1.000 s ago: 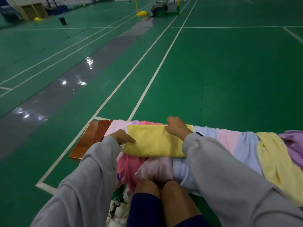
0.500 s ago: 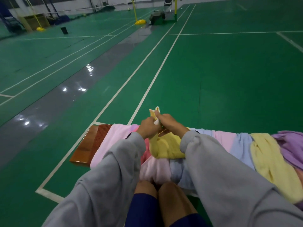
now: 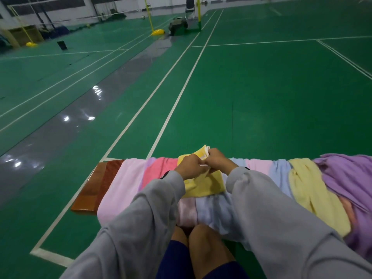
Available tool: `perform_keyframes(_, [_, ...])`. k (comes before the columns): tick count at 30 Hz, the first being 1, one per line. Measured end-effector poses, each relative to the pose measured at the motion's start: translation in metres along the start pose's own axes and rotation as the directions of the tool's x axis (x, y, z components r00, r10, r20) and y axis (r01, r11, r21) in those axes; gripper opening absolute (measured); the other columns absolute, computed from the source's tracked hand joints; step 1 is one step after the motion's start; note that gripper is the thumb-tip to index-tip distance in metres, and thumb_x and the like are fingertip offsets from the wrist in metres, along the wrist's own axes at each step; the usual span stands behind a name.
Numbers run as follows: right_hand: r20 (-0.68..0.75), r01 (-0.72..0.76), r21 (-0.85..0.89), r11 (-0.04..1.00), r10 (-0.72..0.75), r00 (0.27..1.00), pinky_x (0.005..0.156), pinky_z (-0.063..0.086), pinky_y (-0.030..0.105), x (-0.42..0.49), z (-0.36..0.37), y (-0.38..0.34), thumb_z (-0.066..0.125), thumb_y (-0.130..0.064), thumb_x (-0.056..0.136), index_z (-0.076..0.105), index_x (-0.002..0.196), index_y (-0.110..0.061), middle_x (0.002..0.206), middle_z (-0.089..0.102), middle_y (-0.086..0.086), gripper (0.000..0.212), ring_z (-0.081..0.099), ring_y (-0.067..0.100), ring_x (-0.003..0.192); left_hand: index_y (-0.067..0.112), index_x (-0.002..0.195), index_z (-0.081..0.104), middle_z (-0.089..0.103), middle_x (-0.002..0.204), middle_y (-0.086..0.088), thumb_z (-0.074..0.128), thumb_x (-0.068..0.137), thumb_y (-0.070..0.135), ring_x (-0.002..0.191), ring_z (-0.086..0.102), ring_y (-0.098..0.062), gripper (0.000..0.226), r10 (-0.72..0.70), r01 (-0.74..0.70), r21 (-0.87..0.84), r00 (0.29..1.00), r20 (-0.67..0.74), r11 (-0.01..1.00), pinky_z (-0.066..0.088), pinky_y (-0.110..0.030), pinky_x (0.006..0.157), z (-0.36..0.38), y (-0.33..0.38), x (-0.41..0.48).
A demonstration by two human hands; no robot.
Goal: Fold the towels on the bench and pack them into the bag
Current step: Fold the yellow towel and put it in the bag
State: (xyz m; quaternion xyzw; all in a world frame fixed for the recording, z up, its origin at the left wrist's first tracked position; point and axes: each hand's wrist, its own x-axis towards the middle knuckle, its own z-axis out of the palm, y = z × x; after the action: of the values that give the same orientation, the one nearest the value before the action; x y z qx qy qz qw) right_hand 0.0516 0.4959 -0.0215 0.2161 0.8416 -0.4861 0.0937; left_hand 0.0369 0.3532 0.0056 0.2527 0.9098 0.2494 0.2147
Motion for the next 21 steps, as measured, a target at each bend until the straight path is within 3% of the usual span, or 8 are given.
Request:
perform_keyframes(2, [-0.032,-0.016,-0.091,0.996,0.013,0.999,0.066,0.062,0.045,0.005,0.002,0.01,0.067,-0.002,0.081,0.066,0.091,-0.006,0.092,0.068,0.015,0.01,0.07,0.036,0.087,0.004,0.097,0.078,0.074,0.093,-0.017,0.056,0.102,0.04,0.078,0.066,-0.024,0.042,-0.045,0.05,-0.073,0.996,0.071,0.996,0.055,-0.04,0.079,0.001,-0.007,0.005])
perform_keyframes(4, [-0.056,0.004,-0.234,0.972,-0.017,0.998,0.072,0.054,0.037,0.008,0.003,0.022,0.066,-0.009,0.083,0.065,0.102,-0.006,0.102,0.067,0.014,0.019,0.066,0.035,0.097,0.005,0.105,0.076,0.074,0.108,-0.018,0.045,0.107,0.039,0.101,0.069,-0.032,0.046,-0.092,0.099,-0.079,0.992,0.086,0.992,0.054,-0.041,0.093,0.0,-0.018,0.009])
perform_keyframes(8, [-0.047,-0.008,-0.371,0.929,-0.01,0.999,0.068,0.042,0.031,-0.001,0.008,0.048,0.068,-0.018,0.084,0.056,0.098,-0.01,0.1,0.061,0.009,0.02,0.057,0.027,0.087,0.001,0.12,0.066,0.067,0.125,-0.017,0.05,0.101,0.025,0.113,0.062,-0.035,0.034,-0.227,0.232,0.088,0.972,-0.062,0.969,0.05,-0.037,0.095,-0.004,-0.056,0.015])
perform_keyframes(10, [-0.067,-0.055,-0.37,0.927,0.032,0.997,0.069,0.043,0.032,-0.002,0.01,0.057,0.065,-0.02,0.085,0.051,0.102,-0.012,0.104,0.059,0.008,0.024,0.06,0.028,0.094,0.0,0.121,0.062,0.068,0.121,-0.015,0.055,0.097,0.024,0.11,0.064,-0.034,0.034,-0.305,0.31,0.111,0.95,-0.066,0.944,0.051,-0.035,0.09,-0.004,-0.072,0.014])
perform_keyframes(14, [-0.152,-0.172,-0.34,0.925,0.127,0.98,0.089,0.044,0.038,0.0,0.014,0.055,0.062,-0.051,0.087,0.043,0.136,-0.009,0.136,0.05,0.013,0.067,0.054,0.035,0.122,0.001,0.108,0.061,0.067,0.091,-0.013,0.065,0.095,0.035,0.077,0.064,-0.03,0.037,-0.432,0.437,-0.136,0.9,0.068,0.889,0.053,-0.032,0.062,0.012,-0.09,0.013])
perform_keyframes(16, [-0.143,-0.174,-0.341,0.924,0.132,0.981,0.098,0.047,0.04,0.002,0.017,0.053,0.06,-0.069,0.083,0.043,0.141,-0.007,0.141,0.048,0.014,0.087,0.052,0.035,0.127,0.006,0.1,0.06,0.067,0.095,-0.013,0.07,0.092,0.034,0.08,0.061,-0.029,0.031,-0.416,0.416,-0.222,0.908,0.049,0.882,0.05,-0.031,0.065,0.022,-0.091,0.015])
perform_keyframes(18, [-0.078,-0.125,-0.356,0.926,0.103,0.992,0.099,0.05,0.04,0.006,0.02,0.05,0.063,-0.074,0.08,0.052,0.137,-0.007,0.139,0.05,0.013,0.088,0.056,0.033,0.123,0.008,0.101,0.059,0.068,0.108,-0.015,0.077,0.086,0.027,0.096,0.064,-0.03,0.03,-0.422,0.396,-0.352,0.907,0.006,0.848,0.054,-0.037,0.078,0.027,-0.092,0.019])
perform_keyframes(21, [-0.036,-0.146,-0.164,0.976,0.142,0.989,0.091,0.054,0.035,0.003,0.018,0.044,0.079,-0.052,0.078,0.065,0.123,-0.01,0.125,0.063,0.01,0.063,0.065,0.027,0.111,0.003,0.12,0.058,0.067,0.118,-0.013,0.087,0.065,0.026,0.105,0.067,-0.03,0.066,-0.448,0.398,-0.598,0.891,0.072,0.696,0.059,-0.043,0.087,0.021,-0.087,0.021])
